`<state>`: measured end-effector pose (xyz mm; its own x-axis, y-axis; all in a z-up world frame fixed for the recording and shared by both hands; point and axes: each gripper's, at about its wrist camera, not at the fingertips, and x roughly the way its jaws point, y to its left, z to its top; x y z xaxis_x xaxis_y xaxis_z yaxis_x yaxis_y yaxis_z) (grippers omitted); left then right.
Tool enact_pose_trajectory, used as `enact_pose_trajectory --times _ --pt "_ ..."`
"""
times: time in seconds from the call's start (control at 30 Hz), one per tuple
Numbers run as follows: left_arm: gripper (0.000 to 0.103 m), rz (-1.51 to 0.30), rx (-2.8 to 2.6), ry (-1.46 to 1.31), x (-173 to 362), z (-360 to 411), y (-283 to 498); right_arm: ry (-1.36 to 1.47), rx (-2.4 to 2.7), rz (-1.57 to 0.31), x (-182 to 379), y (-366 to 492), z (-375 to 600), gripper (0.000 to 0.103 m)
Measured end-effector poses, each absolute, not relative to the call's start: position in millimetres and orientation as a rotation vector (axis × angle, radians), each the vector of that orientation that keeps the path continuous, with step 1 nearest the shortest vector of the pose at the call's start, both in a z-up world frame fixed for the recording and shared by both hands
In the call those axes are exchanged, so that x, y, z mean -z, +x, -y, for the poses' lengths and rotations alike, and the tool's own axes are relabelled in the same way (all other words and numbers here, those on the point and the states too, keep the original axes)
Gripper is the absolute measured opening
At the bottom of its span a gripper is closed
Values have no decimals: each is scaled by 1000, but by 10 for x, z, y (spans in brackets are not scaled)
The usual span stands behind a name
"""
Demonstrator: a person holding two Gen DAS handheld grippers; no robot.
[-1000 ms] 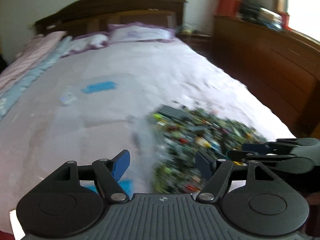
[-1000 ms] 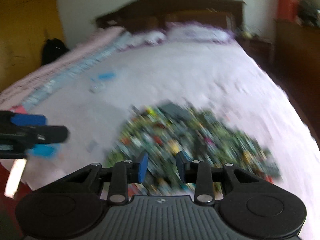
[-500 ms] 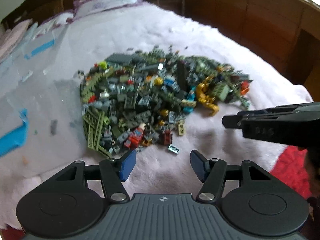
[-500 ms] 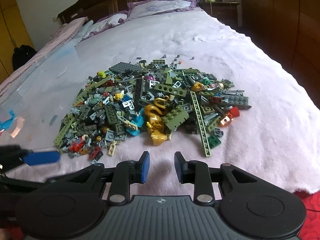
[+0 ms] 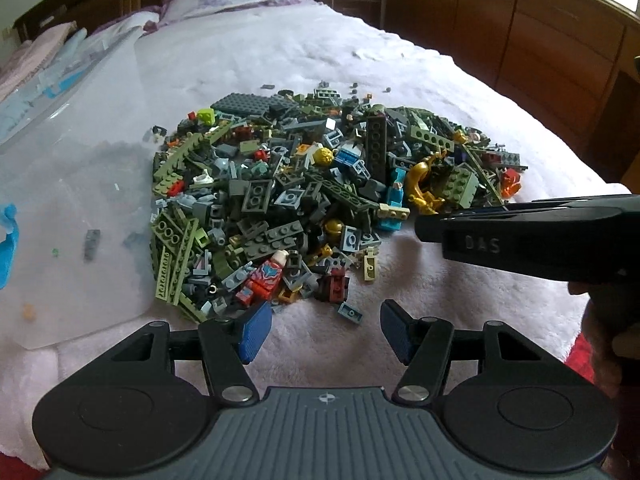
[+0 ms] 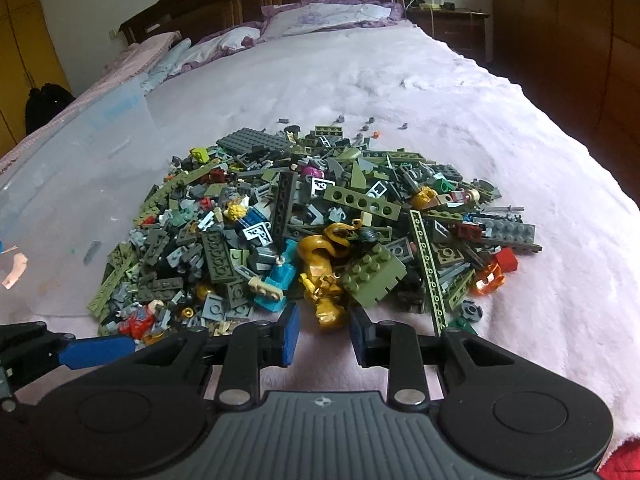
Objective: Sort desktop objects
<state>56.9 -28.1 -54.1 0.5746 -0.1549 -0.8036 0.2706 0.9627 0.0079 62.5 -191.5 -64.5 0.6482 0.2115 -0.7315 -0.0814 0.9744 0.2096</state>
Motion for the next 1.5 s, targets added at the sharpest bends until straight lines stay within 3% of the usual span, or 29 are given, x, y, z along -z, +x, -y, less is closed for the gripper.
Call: enact_pose_trajectory --times 0.17,0.9,1.0,1.1,1.17,1.27,1.4,1.5 --pt "61 -927 250 133 553 281 585 146 -152 -850 670 625 1905 19" --pt "61 -927 270 130 629 327 566 163 -182 -854 581 45 2029 15" --pt "61 -925 270 130 639 341 581 154 -192 -843 574 59 2031 21" --pt "53 -918 273 149 648 381 601 152 -196 -827 573 130 2031 23" --pt "38 -921 277 173 667 416 614 154 -204 -825 603 195 2023 23" --pt "27 -921 292 184 667 435 605 158 -216 -825 650 286 2012 25" --pt "17 -919 297 193 645 406 557 168 -215 -836 703 288 2002 23" --pt "17 -922 298 180 612 345 510 183 -220 -831 674 206 2022 23"
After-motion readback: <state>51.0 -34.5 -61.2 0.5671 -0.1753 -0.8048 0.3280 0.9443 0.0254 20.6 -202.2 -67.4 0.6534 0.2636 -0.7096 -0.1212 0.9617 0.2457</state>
